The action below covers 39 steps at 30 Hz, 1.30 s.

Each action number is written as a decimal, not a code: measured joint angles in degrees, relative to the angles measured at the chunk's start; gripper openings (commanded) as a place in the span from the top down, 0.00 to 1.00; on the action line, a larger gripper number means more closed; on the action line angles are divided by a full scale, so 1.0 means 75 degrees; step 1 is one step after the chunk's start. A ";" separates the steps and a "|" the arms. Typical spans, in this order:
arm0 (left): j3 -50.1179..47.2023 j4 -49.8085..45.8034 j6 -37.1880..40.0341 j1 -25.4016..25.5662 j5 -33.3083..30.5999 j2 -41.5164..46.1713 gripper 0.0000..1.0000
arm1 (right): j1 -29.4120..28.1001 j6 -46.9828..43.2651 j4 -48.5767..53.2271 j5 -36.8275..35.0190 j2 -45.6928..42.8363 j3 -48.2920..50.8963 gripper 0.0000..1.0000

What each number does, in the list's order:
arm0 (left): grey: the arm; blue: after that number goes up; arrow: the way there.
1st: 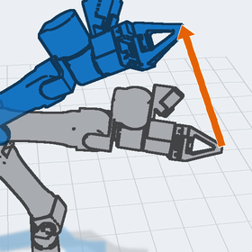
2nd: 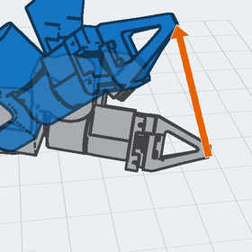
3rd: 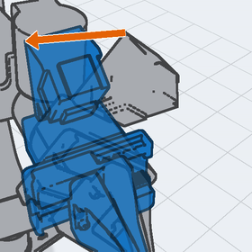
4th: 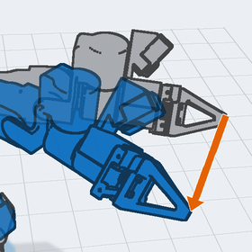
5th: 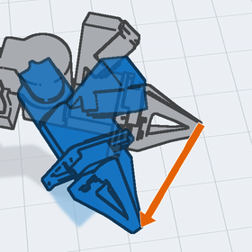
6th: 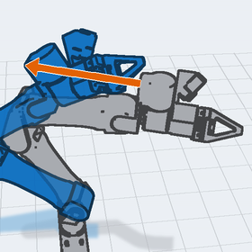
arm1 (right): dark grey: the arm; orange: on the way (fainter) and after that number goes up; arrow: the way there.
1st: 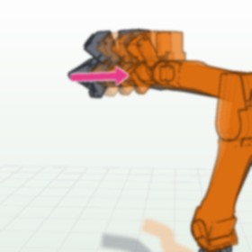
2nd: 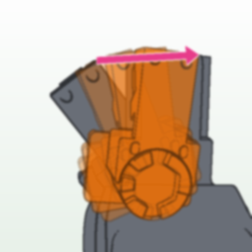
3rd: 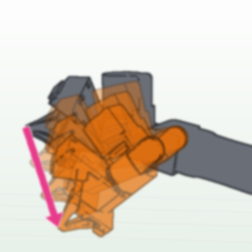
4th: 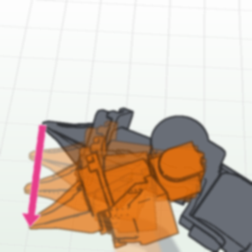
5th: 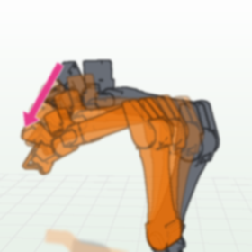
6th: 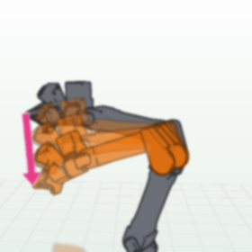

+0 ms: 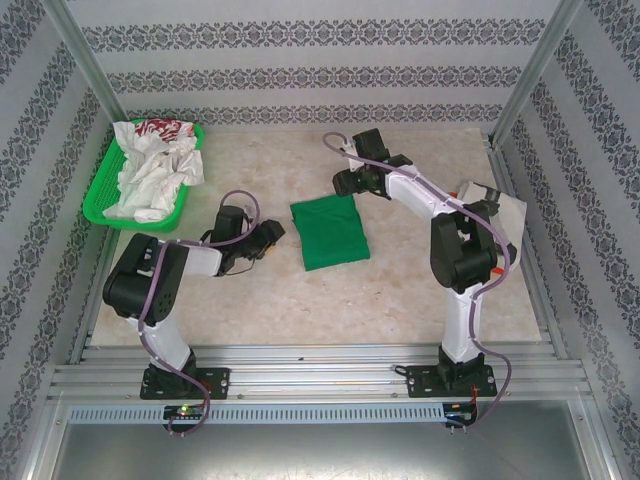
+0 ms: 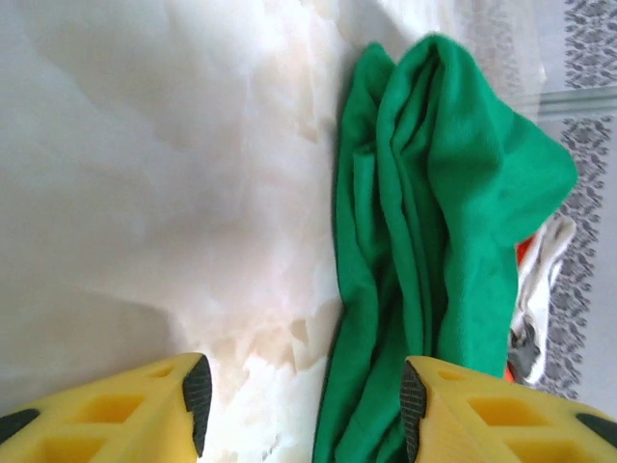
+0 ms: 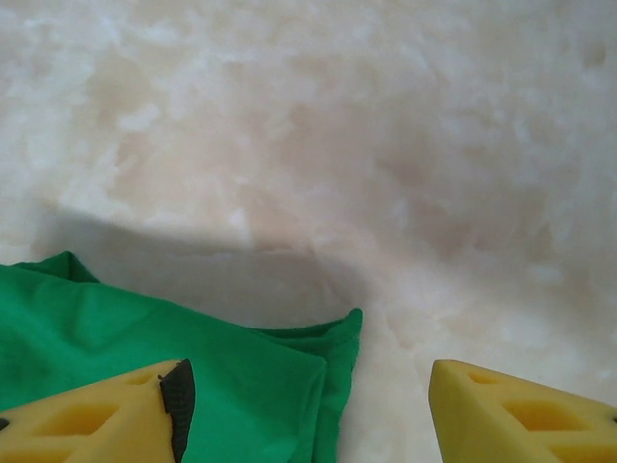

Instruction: Fold and stack the t-shirts

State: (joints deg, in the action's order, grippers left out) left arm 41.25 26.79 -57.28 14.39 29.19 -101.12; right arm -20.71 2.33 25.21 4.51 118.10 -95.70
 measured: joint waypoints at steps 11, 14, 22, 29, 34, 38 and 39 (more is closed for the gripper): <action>0.2127 -0.1105 0.0294 0.0539 -0.0251 -0.1445 0.58 | 0.0152 0.1134 0.0187 0.0516 0.0979 -0.0125 0.68; 0.2363 -0.1329 0.0385 0.0571 -0.0300 -0.1585 0.61 | 0.0254 0.1352 0.0358 0.0437 0.1221 -0.0382 0.69; 0.2567 -0.1722 0.0527 0.0574 -0.0326 -0.1641 0.62 | 0.0603 0.1929 0.0493 0.0131 0.1454 -0.0796 0.40; 0.2588 -0.1763 0.0606 0.0574 -0.0326 -0.1641 0.62 | 0.0746 0.2127 -0.0093 0.0093 0.0571 0.0460 0.30; 0.2655 -0.1851 0.0609 0.0580 -0.0294 -0.1658 0.62 | 0.0749 0.2512 -0.0898 0.1040 -0.0667 0.2040 0.27; 0.2710 -0.1912 0.0609 0.0583 -0.0251 -0.1679 0.62 | 0.0749 0.2973 -0.1676 0.1953 -0.1032 0.2981 0.26; 0.2725 -0.1920 0.0606 0.0583 -0.0242 -0.1684 0.62 | 0.0749 0.3098 -0.1874 0.2159 -0.1035 0.3209 0.26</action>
State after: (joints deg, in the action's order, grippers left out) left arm 61.69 12.38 -52.73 18.76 27.38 -113.75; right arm -15.09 25.56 11.16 20.71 110.34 -71.64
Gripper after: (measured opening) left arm 0.380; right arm 0.742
